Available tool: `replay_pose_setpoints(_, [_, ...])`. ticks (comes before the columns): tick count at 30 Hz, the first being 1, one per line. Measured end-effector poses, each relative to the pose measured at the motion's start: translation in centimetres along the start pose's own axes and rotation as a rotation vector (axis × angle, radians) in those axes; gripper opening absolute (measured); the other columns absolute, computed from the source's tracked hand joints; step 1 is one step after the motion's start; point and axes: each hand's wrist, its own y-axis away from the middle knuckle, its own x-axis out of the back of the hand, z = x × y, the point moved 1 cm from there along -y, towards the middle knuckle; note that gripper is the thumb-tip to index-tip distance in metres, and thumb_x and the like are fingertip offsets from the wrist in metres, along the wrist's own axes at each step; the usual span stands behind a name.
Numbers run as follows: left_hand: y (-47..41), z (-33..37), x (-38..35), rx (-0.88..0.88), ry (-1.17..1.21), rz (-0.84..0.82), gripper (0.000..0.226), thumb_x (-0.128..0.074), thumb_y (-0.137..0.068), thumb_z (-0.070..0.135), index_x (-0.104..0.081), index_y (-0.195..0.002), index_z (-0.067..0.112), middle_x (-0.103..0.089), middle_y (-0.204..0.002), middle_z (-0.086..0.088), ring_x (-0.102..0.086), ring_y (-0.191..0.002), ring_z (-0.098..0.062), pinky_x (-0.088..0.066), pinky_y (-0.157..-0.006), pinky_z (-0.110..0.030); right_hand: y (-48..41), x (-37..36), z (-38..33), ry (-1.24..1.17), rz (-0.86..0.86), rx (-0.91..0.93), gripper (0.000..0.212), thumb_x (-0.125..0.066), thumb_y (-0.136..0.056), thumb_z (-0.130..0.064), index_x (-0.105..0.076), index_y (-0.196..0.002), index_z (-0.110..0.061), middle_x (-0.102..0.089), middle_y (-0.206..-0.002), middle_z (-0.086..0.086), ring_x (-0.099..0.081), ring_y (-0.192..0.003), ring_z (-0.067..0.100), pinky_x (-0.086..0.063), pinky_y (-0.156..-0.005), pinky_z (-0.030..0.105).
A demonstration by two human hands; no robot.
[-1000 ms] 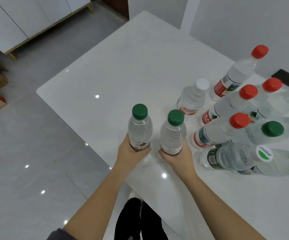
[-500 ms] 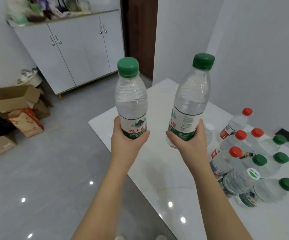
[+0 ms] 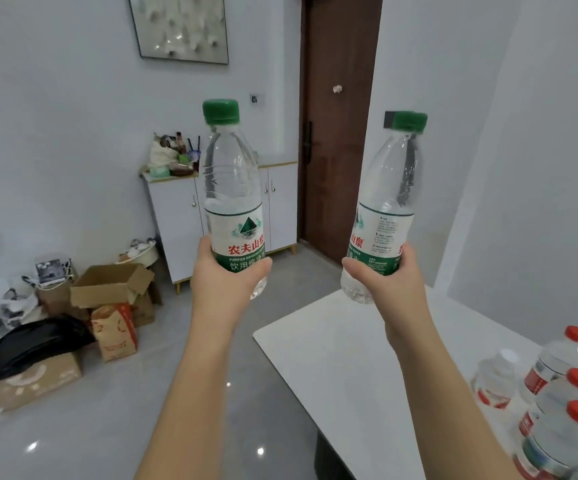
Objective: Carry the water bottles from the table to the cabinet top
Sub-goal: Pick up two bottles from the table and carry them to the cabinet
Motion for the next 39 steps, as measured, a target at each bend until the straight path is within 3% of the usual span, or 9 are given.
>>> replay_pose_setpoints(5, [-1.6, 0.3, 3.4, -0.006, -0.013, 0.033, 0.051, -0.083, -0.068, 0.007, -0.054, -0.106, 0.023, -0.064, -0.091, 0.017, -0.06, -0.085, 0.001, -0.044, -0.064, -0.017, -0.7, -3.5, -1.0, 0.013, -0.046, 0.042, 0.047, -0.082, -0.074, -0.008, -0.056, -0.102, -0.036, -0.069, -0.102, -0.012, -0.068, -0.087, -0.001, -0.051, -0.071, 0.021])
replay_pose_setpoints(11, [-3.5, -0.3, 5.7, 0.001, -0.049, 0.027, 0.051, -0.085, -0.066, 0.01, -0.054, -0.101, 0.03, -0.066, -0.097, 0.015, -0.063, -0.094, -0.01, -0.05, -0.08, -0.031, -1.0, -6.6, -0.8, 0.052, -0.093, 0.067, 0.049, -0.083, -0.072, -0.008, -0.058, -0.108, -0.031, -0.071, -0.102, -0.011, -0.068, -0.095, 0.009, -0.054, -0.077, 0.028])
replay_pose_setpoints(15, [-4.9, -0.4, 6.1, -0.018, -0.053, 0.005, 0.048, -0.085, -0.066, 0.01, -0.052, -0.091, 0.034, -0.065, -0.094, 0.018, -0.062, -0.09, -0.001, -0.049, -0.074, -0.025, -1.8, -8.0, -1.0, 0.09, -0.13, 0.091, 0.052, -0.083, -0.071, -0.008, -0.058, -0.112, -0.028, -0.071, -0.098, -0.013, -0.068, -0.089, 0.003, -0.053, -0.075, 0.025])
replay_pose_setpoints(19, [-6.2, -1.9, 6.0, -0.005, -0.039, 0.015, 0.048, -0.085, -0.066, 0.006, -0.055, -0.094, 0.03, -0.067, -0.089, 0.016, -0.062, -0.074, 0.011, -0.048, -0.063, -0.014, -3.3, -9.7, 0.0, 0.094, -0.152, 0.098, 0.052, -0.084, -0.07, -0.007, -0.059, -0.109, -0.029, -0.072, -0.094, -0.015, -0.068, -0.088, 0.003, -0.054, -0.076, 0.025])
replay_pose_setpoints(24, [-9.7, -4.5, 5.6, 0.018, -0.029, 0.026, 0.049, -0.084, -0.066, 0.003, -0.056, -0.096, 0.029, -0.068, -0.091, 0.014, -0.063, -0.072, 0.011, -0.047, -0.057, -0.005, -6.1, -12.8, 2.9, 0.091, -0.166, 0.084, 0.052, -0.084, -0.069, -0.008, -0.059, -0.11, -0.029, -0.072, -0.095, -0.015, -0.068, -0.092, 0.006, -0.055, -0.082, 0.032])
replay_pose_setpoints(28, [-14.3, -6.2, 5.0, 0.027, -0.021, 0.01, 0.052, -0.085, -0.066, 0.005, -0.057, -0.103, 0.028, -0.069, -0.095, 0.015, -0.064, -0.079, 0.008, -0.048, -0.062, -0.011, -9.8, -15.3, 5.7, 0.092, -0.161, 0.089, 0.054, -0.085, -0.069, -0.012, -0.059, -0.113, -0.029, -0.071, -0.1, -0.014, -0.068, -0.096, 0.007, -0.056, -0.086, 0.037])
replay_pose_setpoints(32, [-20.0, -7.8, 4.3, 0.066, 0.003, 0.001, 0.054, -0.085, -0.065, 0.005, -0.059, -0.107, 0.026, -0.072, -0.099, 0.008, -0.068, -0.091, -0.009, -0.05, -0.07, -0.024, -14.6, -18.3, 7.8, 0.09, -0.189, 0.097, 0.054, -0.084, -0.072, -0.013, -0.056, -0.115, -0.031, -0.069, -0.101, -0.016, -0.066, -0.094, 0.0, -0.055, -0.078, 0.025])
replay_pose_setpoints(36, [-26.8, -8.8, 4.1, 0.045, -0.031, 0.007, 0.054, -0.087, -0.063, 0.007, -0.058, -0.103, 0.031, -0.071, -0.099, 0.009, -0.067, -0.094, -0.011, -0.054, -0.078, -0.032, -19.6, -22.2, 9.4, 0.08, -0.21, 0.114, 0.053, -0.083, -0.073, -0.011, -0.054, -0.111, -0.036, -0.066, -0.097, -0.025, -0.063, -0.091, -0.007, -0.051, -0.066, 0.01])
replay_pose_setpoints(39, [-30.5, -10.5, 4.3, 0.044, -0.04, 0.033, 0.053, -0.086, -0.063, 0.006, -0.058, -0.099, 0.032, -0.071, -0.096, 0.012, -0.067, -0.093, -0.01, -0.054, -0.079, -0.032, -23.0, -25.3, 10.8, 0.08, -0.231, 0.099, 0.054, -0.083, -0.073, -0.013, -0.053, -0.11, -0.039, -0.065, -0.097, -0.03, -0.062, -0.093, -0.01, -0.051, -0.068, 0.012])
